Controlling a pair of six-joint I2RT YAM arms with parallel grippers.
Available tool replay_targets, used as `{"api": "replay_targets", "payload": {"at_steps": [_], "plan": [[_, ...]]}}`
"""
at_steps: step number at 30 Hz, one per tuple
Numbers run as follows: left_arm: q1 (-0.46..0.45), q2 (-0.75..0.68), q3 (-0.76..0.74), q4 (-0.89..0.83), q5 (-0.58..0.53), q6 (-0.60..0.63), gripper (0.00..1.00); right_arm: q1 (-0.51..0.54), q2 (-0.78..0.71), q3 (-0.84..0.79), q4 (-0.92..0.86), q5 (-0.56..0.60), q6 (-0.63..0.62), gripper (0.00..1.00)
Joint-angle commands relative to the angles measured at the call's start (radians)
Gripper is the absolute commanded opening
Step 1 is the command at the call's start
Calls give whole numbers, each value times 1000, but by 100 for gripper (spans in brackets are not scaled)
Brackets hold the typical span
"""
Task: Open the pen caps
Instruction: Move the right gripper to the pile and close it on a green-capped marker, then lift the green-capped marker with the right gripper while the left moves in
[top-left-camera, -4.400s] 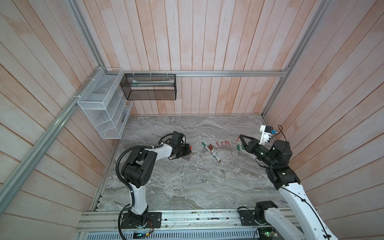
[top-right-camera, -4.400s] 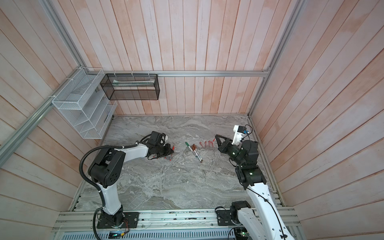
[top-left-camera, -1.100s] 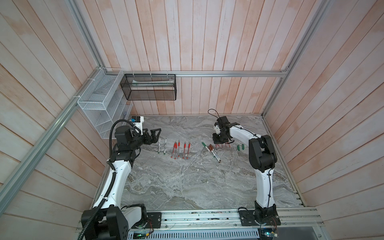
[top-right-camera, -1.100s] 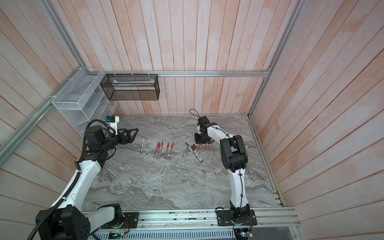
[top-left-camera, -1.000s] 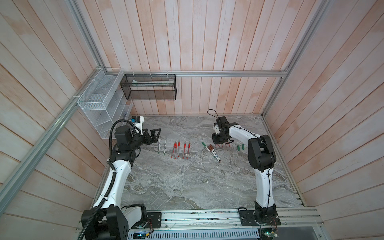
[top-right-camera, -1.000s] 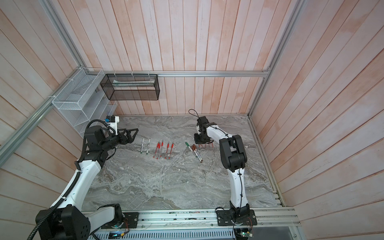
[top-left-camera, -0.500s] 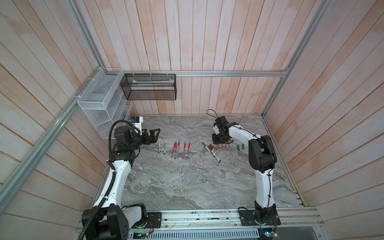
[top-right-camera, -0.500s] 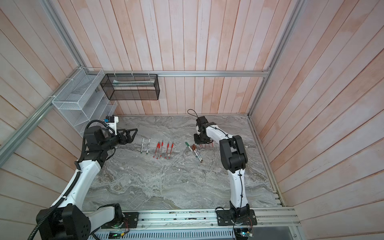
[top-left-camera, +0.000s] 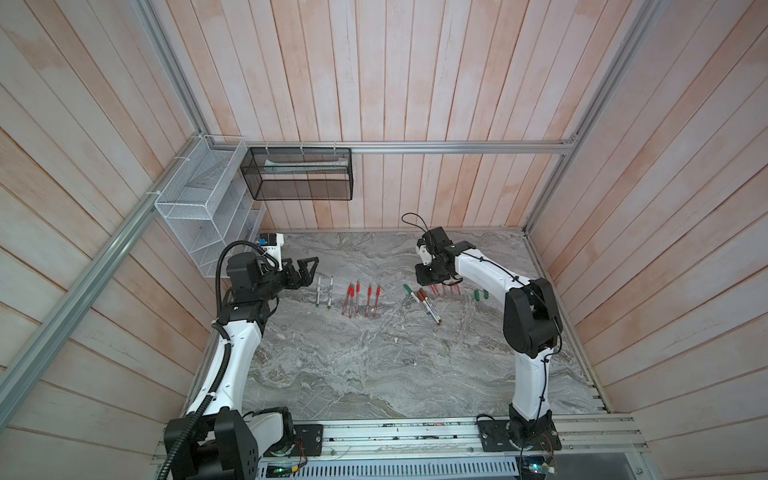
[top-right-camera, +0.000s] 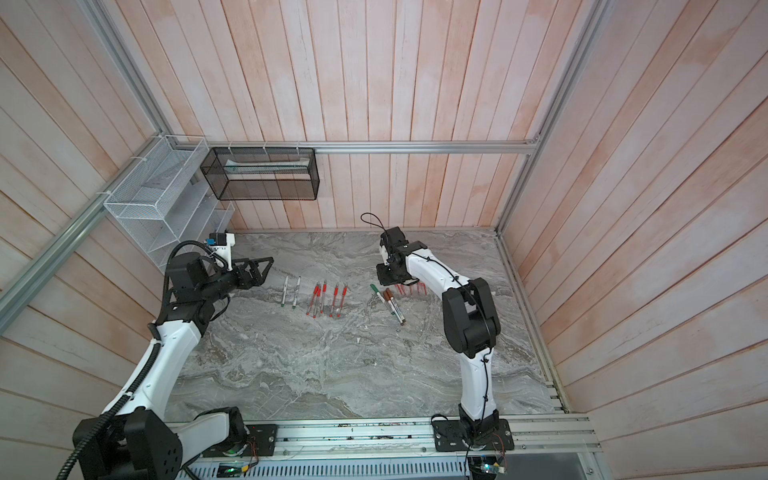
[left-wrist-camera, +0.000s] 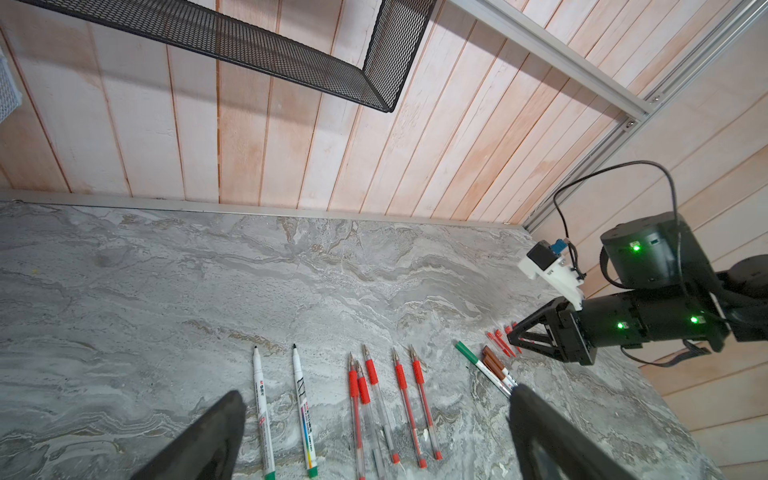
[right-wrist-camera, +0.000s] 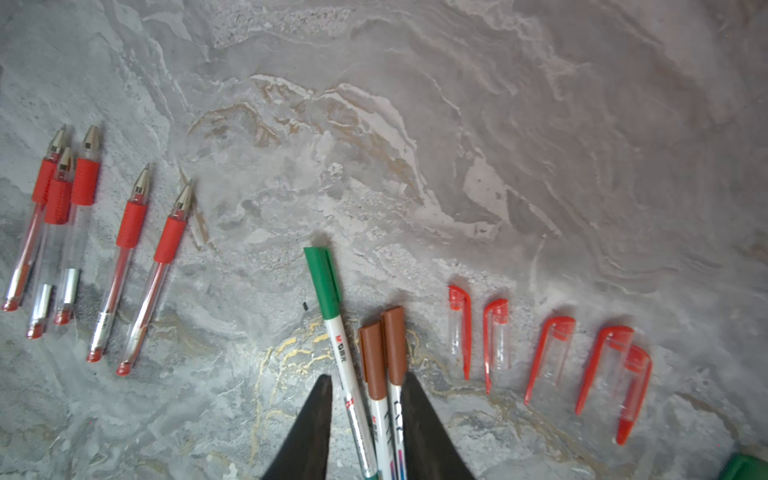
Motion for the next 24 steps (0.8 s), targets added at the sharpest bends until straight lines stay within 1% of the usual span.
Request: {"api": "replay_targets", "payload": {"at_steps": [1, 3, 7, 9, 11, 15, 19, 22, 24], "plan": [[6, -15, -17, 17, 22, -11, 100, 21, 62, 61, -37, -5, 5, 30], [6, -14, -3, -5, 22, -6, 100, 34, 108, 127, -83, -8, -1, 30], [6, -15, -22, 27, 17, -6, 100, 51, 164, 173, -84, 6, -16, 30], [7, -15, -18, 14, 23, -7, 100, 52, 206, 213, -109, 4, -16, 30], [8, -11, -2, -6, 19, -3, 100, 58, 238, 247, -143, 26, -24, 30], [8, -13, -23, 27, 22, -6, 100, 65, 266, 249, -130, 38, -35, 30], [8, -3, -3, 1, 18, -5, 100, 76, 283, 261, -137, 33, -34, 30], [8, -6, -22, 32, 22, -8, 100, 77, 299, 252, -117, 45, -41, 28], [9, -7, -15, 9, 22, -8, 100, 77, 323, 276, -150, 56, -38, 26]]}}
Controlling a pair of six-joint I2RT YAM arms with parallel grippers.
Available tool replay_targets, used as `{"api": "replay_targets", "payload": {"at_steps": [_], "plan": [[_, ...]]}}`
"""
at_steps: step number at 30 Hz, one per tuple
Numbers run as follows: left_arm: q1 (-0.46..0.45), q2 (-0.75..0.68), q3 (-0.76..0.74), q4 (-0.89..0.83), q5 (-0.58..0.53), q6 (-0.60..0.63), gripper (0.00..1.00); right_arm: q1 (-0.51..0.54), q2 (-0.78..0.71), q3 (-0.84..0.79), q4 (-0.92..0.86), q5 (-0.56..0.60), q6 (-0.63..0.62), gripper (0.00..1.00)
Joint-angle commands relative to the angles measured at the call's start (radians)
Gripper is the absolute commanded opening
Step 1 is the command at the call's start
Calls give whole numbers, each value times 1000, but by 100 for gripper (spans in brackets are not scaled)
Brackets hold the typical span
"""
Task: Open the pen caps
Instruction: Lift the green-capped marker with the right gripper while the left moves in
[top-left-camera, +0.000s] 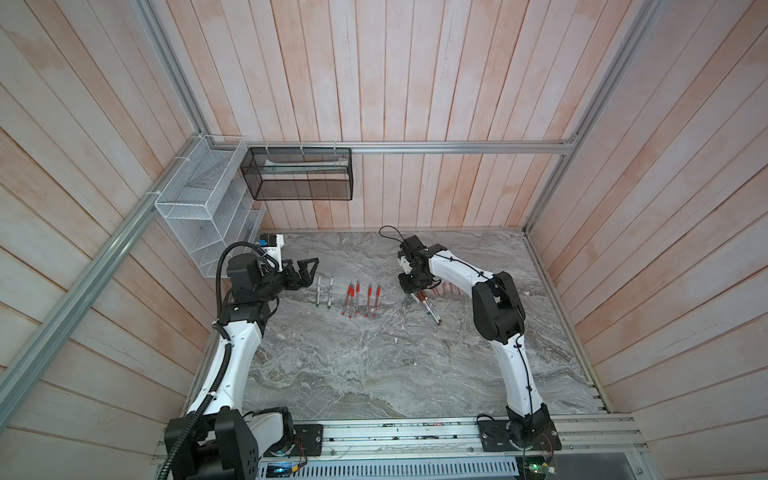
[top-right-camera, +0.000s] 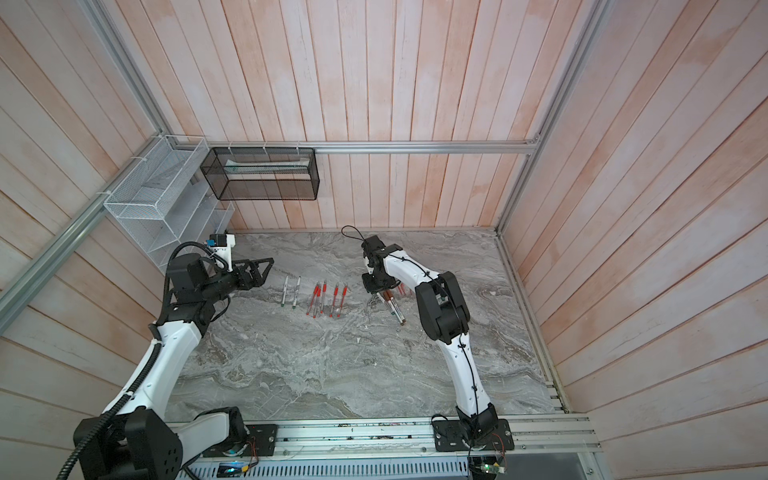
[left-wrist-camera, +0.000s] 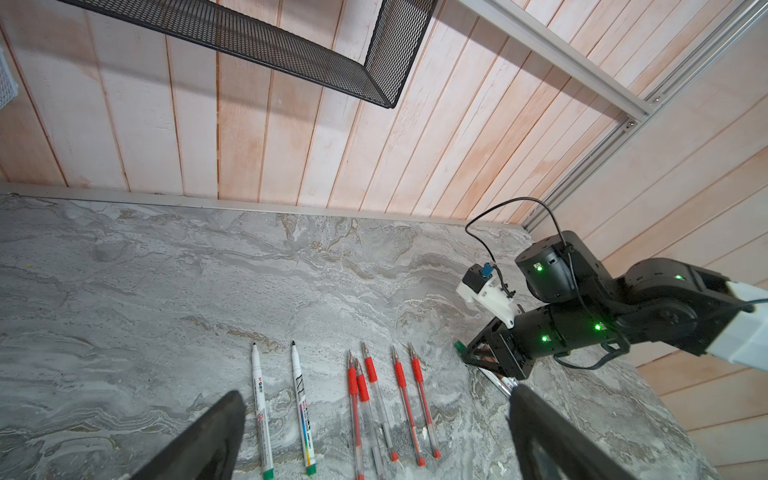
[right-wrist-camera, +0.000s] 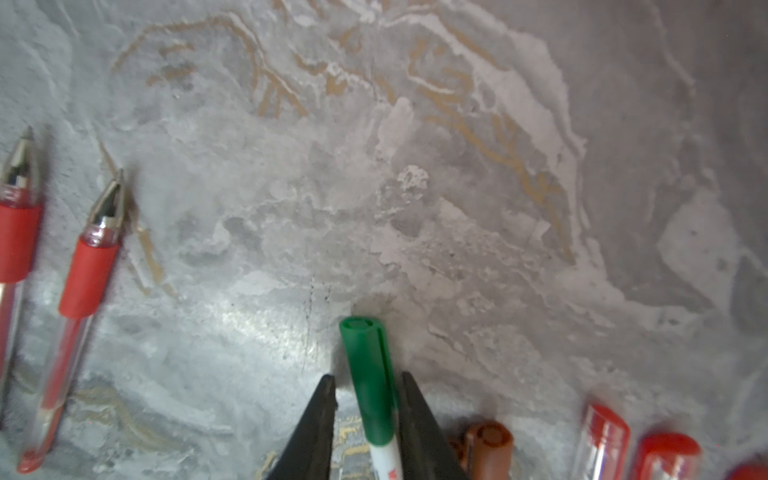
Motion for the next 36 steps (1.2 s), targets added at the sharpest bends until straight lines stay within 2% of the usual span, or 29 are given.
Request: {"api": "replay_targets", "payload": {"at_steps": [1, 5, 11, 15, 18, 23, 28, 30, 36], "plan": [[6, -4, -1, -3, 19, 1, 100, 10, 46, 35, -43, 31, -10, 24], [8, -3, -15, 28, 15, -3, 100, 14, 19, -35, 31, 38, -13, 16], [8, 8, -4, 20, 14, -6, 100, 13, 34, -15, 28, 25, -13, 8], [9, 8, -1, 7, 32, -12, 100, 13, 11, 28, -3, 4, 2, 7], [8, 11, -7, 33, 55, -18, 100, 13, -70, -2, 46, -30, 15, 6], [6, 18, -16, 70, 161, -74, 100, 5, -204, -58, 120, -117, 84, 5], [-37, 24, -48, 137, 250, -105, 100, -2, -402, -288, 414, -238, 196, 5], [-48, 30, -55, 167, 309, -156, 100, -13, -469, -371, 527, -295, 266, 5], [-119, 48, -123, 365, 463, -290, 100, -28, -675, -764, 1151, -411, 584, 2]]}}
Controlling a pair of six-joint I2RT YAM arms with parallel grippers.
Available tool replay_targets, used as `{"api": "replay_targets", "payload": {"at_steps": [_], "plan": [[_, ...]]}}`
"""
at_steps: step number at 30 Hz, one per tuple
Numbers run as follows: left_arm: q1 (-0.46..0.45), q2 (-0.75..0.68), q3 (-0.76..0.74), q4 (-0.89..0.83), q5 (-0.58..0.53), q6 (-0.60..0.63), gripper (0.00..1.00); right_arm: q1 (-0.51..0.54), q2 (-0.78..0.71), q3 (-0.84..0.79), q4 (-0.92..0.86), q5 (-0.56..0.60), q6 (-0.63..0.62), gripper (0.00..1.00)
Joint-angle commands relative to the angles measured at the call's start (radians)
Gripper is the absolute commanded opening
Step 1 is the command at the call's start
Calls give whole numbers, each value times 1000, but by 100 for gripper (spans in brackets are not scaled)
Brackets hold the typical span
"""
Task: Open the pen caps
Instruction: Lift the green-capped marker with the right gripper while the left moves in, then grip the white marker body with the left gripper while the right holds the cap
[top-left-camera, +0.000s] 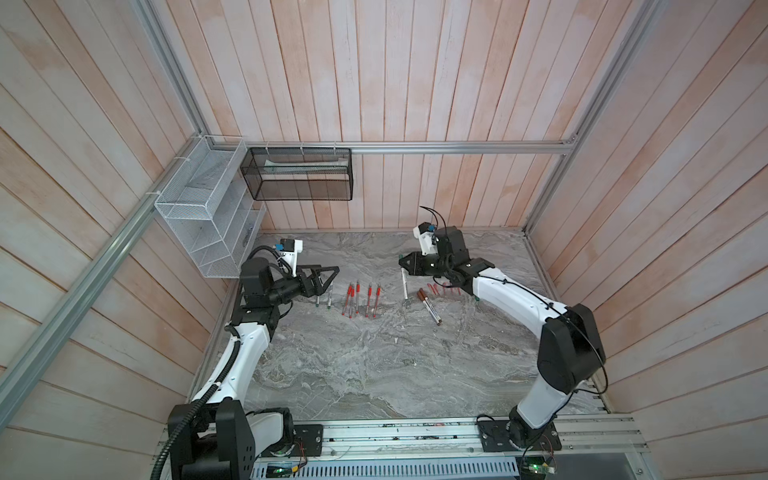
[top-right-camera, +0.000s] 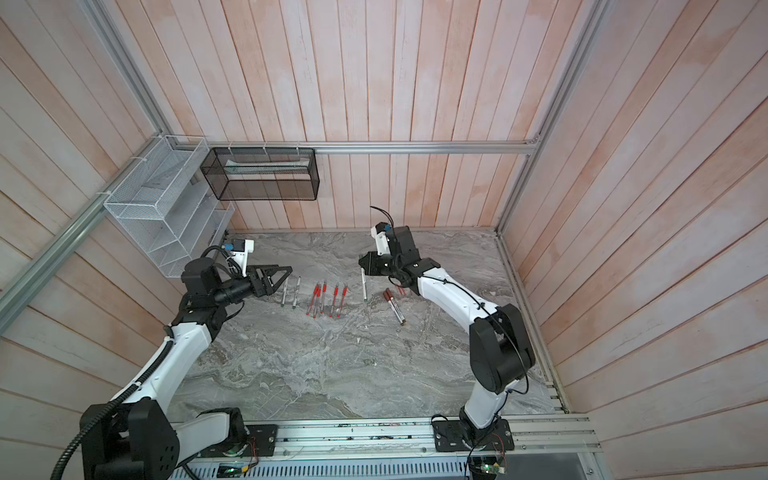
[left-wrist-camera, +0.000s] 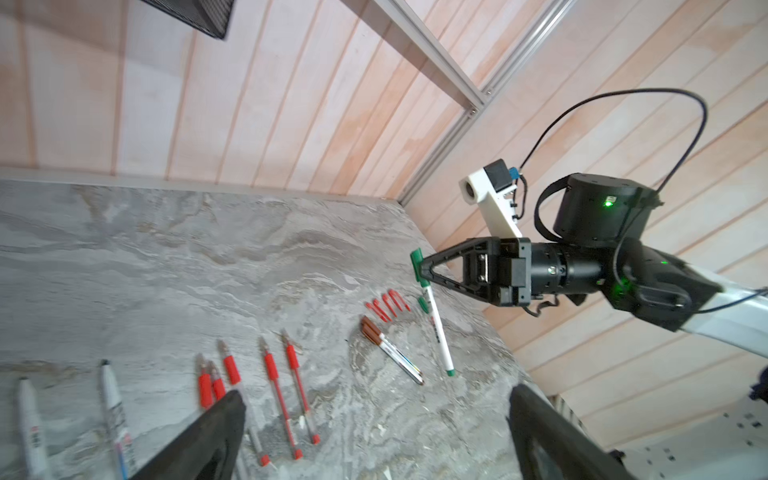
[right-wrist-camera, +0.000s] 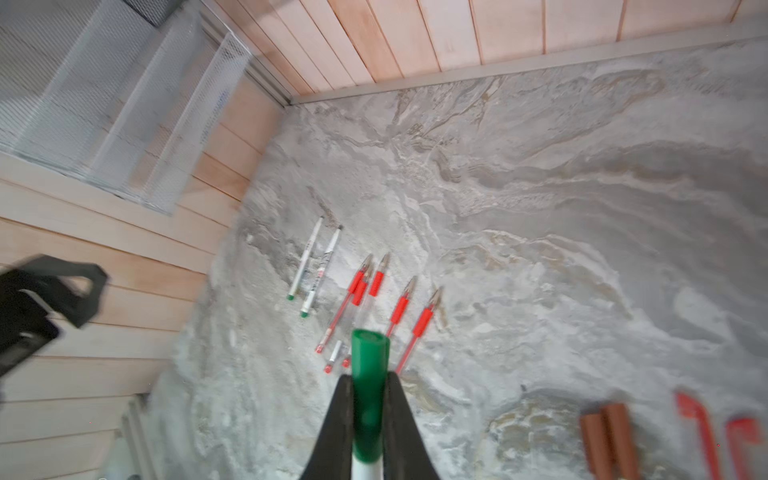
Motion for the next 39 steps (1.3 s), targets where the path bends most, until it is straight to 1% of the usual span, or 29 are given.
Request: {"api": "replay_targets", "payload": {"at_steps": [1, 3, 5, 8, 10, 11, 13, 15, 17, 19, 21, 23, 24, 25, 26, 29, 32, 35, 36, 38, 39], "plan": [[-40, 17, -15, 133, 130, -96, 100, -6, -48, -160, 445, -97, 250, 2], [-55, 27, -8, 139, 146, -113, 98, -3, -75, -243, 635, -121, 345, 2], [-76, 36, -10, 149, 147, -102, 96, 0, -86, -314, 804, -137, 424, 2], [-93, 51, 1, 139, 153, -98, 94, 5, -72, -356, 959, -174, 504, 0], [-95, 58, 1, 135, 154, -106, 91, 25, -74, -402, 1086, -169, 557, 1], [-98, 60, -8, 148, 152, -107, 90, 40, -72, -422, 1144, -165, 578, 0], [-113, 60, -30, 171, 147, -102, 88, 59, -61, -431, 1200, -175, 587, 0], [-129, 65, -28, 168, 156, -103, 87, 74, -54, -429, 1209, -180, 587, 0], [-140, 71, -14, 159, 160, -108, 84, 97, -58, -445, 1252, -152, 595, 0], [-155, 80, -10, 176, 162, -107, 83, 119, -57, -446, 1279, -149, 586, 0], [-179, 91, -7, 192, 165, -111, 83, 132, -51, -423, 1251, -161, 560, 0], [-197, 100, 0, 197, 179, -137, 81, 144, -55, -397, 1192, -155, 534, 0], [-205, 99, 1, 199, 185, -146, 79, 153, -59, -393, 1188, -148, 526, 0], [-212, 100, -3, 210, 190, -153, 74, 161, -59, -389, 1186, -143, 519, 0], [-220, 100, -10, 227, 195, -156, 70, 169, -55, -380, 1182, -149, 513, 0], [-236, 101, -21, 275, 223, -189, 61, 183, -23, -338, 1126, -173, 498, 0], [-235, 102, -5, 288, 237, -225, 60, 196, -17, -339, 1135, -145, 500, 0], [-250, 104, -19, 309, 234, -219, 59, 208, 7, -315, 1118, -167, 491, 0], [-254, 105, -18, 304, 234, -212, 57, 208, 15, -304, 1109, -174, 492, 0], [-260, 108, -5, 260, 231, -192, 49, 210, 19, -294, 1117, -166, 500, 0], [-263, 110, -3, 248, 230, -183, 46, 213, 18, -294, 1127, -160, 500, 0]]}}
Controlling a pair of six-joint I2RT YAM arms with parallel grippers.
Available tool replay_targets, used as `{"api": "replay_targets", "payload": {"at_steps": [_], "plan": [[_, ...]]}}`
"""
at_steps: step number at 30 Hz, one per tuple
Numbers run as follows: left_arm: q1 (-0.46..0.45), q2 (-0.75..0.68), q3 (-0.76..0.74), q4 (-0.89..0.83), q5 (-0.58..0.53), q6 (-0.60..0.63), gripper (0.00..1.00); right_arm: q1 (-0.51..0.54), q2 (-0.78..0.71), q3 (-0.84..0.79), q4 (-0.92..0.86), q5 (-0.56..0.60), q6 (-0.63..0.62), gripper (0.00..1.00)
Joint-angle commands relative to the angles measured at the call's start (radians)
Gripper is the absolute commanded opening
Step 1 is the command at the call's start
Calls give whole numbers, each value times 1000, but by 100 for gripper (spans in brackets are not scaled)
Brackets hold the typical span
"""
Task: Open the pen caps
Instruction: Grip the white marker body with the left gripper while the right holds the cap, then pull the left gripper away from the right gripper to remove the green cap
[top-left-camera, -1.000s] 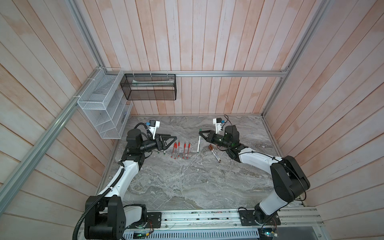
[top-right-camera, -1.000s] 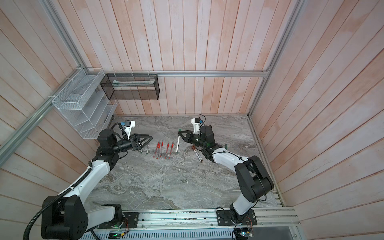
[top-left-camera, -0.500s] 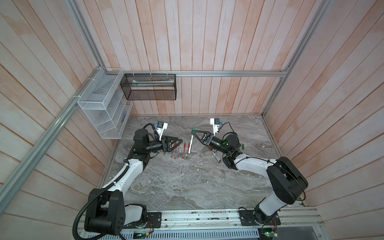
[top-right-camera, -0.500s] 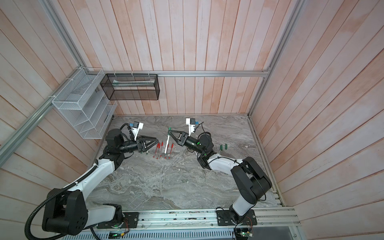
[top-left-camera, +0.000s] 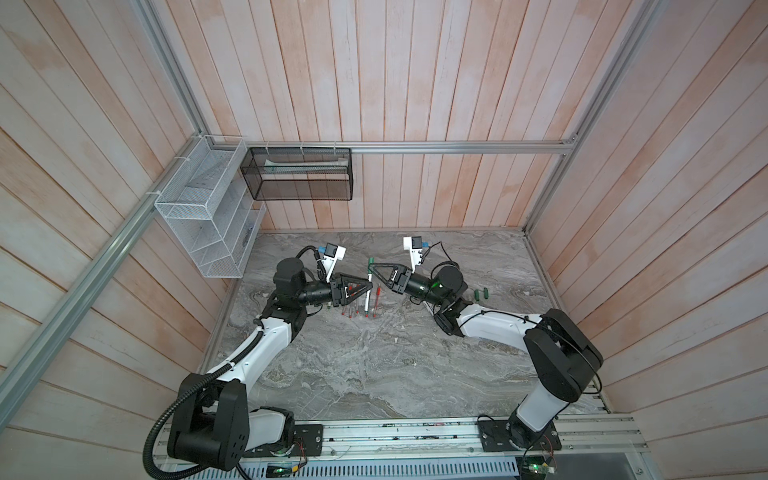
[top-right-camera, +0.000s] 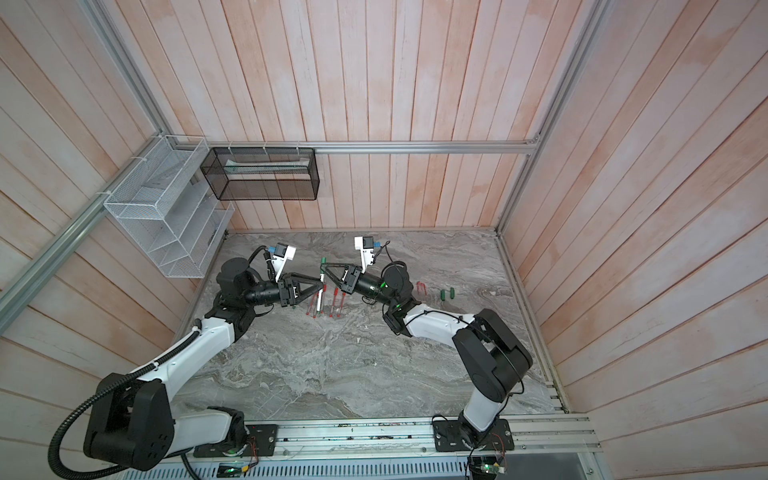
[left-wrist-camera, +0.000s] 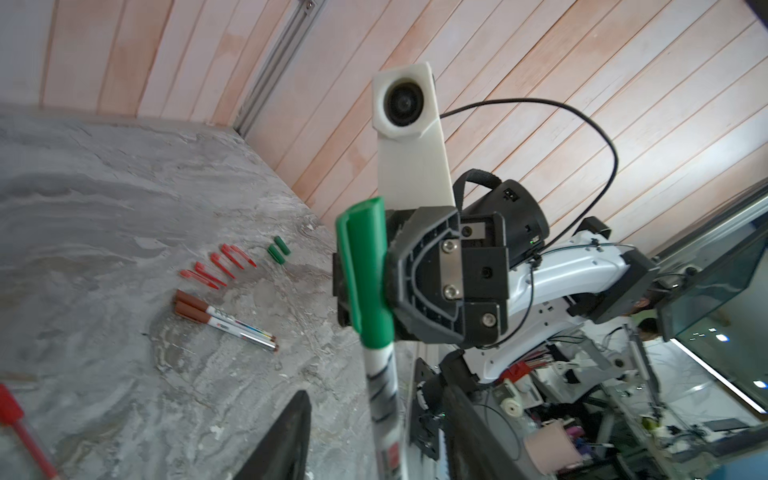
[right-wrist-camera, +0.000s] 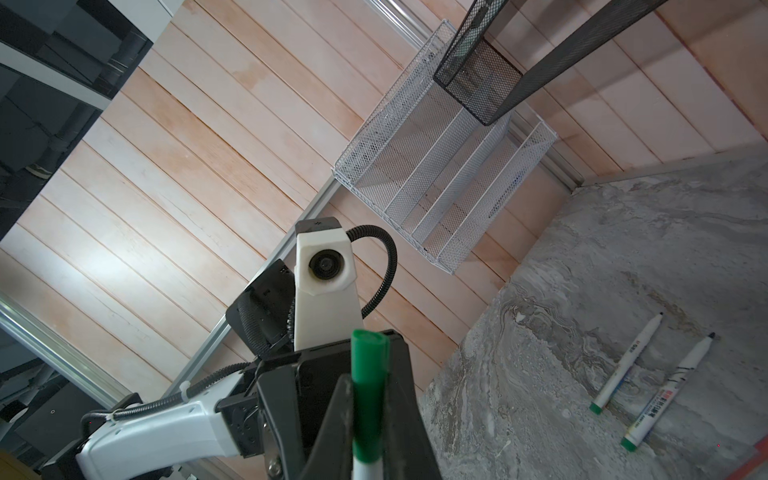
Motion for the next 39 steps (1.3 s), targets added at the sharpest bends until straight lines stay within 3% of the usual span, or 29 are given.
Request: {"api": "replay_targets", "payload": {"at_steps": [1, 3, 8, 11, 16, 19, 21, 26, 33, 39], "plan": [[-11, 14, 9, -12, 17, 38, 44, 11, 6, 32, 11, -1, -13, 0], [-16, 19, 8, -20, 7, 66, 39, 14, 15, 44, 2, -21, -21, 0], [-16, 25, 49, -109, -3, 114, 9, 11, 2, 27, -2, 11, -24, 0], [-16, 19, 24, -79, -8, 116, 0, 1, 3, 22, -19, -2, -22, 0], [-17, 16, 53, -198, -55, 212, 0, -3, -44, 26, -112, 35, -46, 5], [-17, 20, 55, -225, -101, 259, 0, 3, -67, 79, -353, 85, -102, 10], [-16, 25, 75, -277, -138, 294, 0, 12, -80, 114, -500, 127, -125, 15], [-20, 26, 54, -245, -142, 290, 0, 31, -86, 138, -586, 171, -134, 32], [-31, 21, 58, -267, -155, 316, 0, 43, -52, 234, -696, 184, -161, 34], [-34, 8, 50, -300, -200, 366, 0, 58, -35, 274, -773, 211, -183, 27]]}}
